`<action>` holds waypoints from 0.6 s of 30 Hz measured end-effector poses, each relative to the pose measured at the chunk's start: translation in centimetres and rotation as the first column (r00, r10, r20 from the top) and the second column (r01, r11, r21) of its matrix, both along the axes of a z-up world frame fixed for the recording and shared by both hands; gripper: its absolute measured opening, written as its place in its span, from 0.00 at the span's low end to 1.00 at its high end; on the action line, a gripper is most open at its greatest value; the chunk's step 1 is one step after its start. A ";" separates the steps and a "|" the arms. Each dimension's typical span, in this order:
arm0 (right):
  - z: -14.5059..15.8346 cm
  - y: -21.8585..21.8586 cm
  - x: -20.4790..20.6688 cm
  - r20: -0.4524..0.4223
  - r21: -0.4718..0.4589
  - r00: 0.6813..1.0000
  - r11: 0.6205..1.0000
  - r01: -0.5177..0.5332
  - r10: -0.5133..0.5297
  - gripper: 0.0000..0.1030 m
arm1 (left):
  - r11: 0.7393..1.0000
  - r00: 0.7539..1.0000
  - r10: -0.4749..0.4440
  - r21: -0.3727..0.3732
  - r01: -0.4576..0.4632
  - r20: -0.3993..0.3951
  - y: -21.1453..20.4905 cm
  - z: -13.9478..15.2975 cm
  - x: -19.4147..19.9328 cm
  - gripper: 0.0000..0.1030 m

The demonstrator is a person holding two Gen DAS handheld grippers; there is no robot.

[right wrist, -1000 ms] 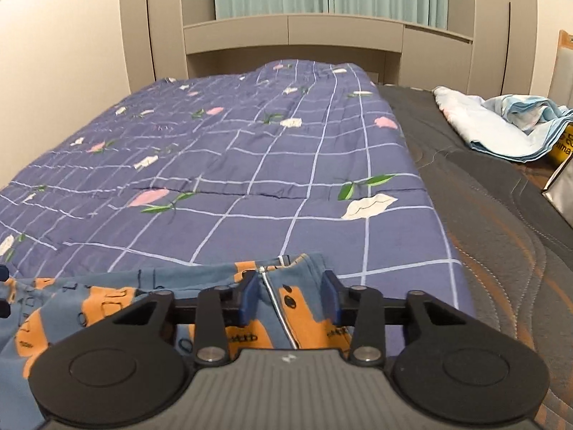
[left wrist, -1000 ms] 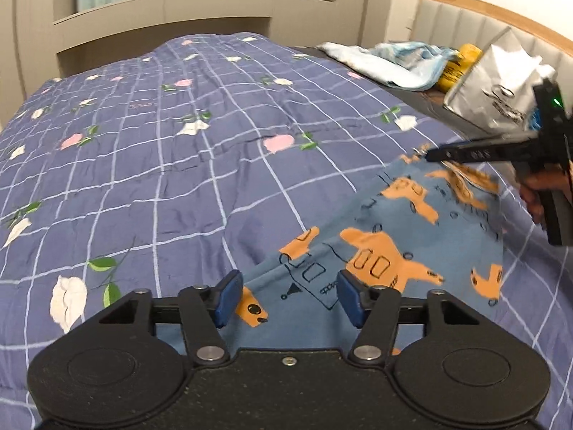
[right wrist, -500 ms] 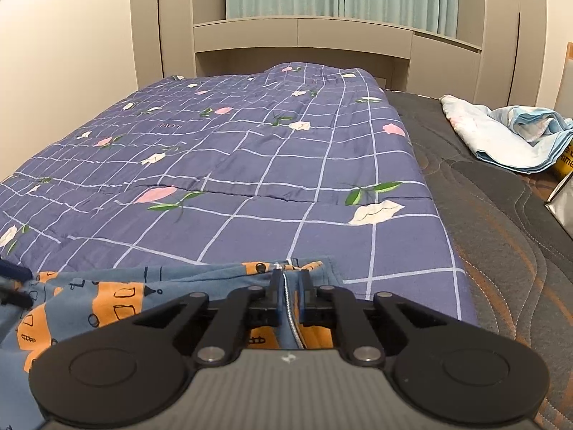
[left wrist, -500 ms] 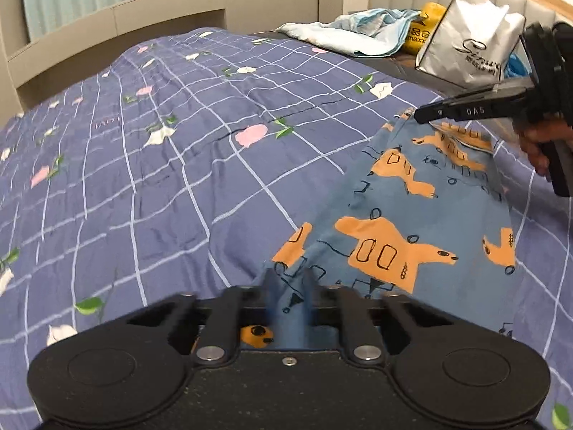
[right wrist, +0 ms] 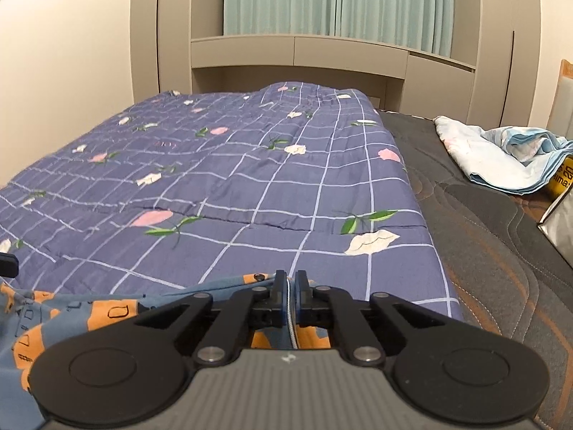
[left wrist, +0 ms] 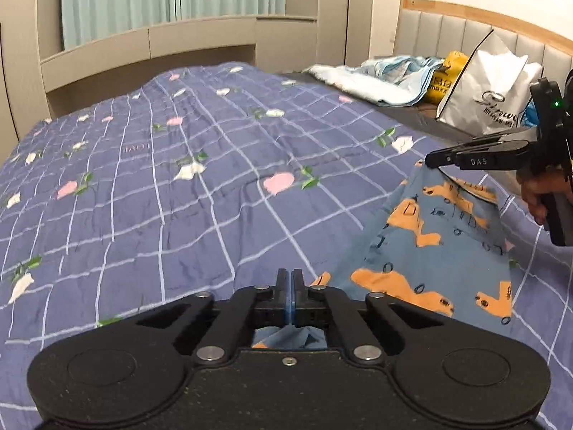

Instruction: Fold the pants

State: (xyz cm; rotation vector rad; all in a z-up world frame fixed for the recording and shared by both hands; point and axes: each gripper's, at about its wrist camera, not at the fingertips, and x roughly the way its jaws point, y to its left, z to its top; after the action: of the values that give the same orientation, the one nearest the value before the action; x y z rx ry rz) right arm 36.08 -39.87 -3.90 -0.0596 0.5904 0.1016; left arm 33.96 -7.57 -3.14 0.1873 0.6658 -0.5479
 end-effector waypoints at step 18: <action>-0.5 -0.7 -3.6 -0.016 0.060 1.000 0.998 -0.016 0.017 0.45 | 0.996 0.992 -0.077 0.038 0.081 -0.096 -0.2 -2.4 0.8 0.01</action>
State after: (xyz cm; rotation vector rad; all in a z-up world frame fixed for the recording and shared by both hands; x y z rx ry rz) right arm 32.45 -40.57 -4.38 -0.0059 0.6035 0.1362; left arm 34.72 -7.78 -5.56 0.2286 0.7643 -0.6219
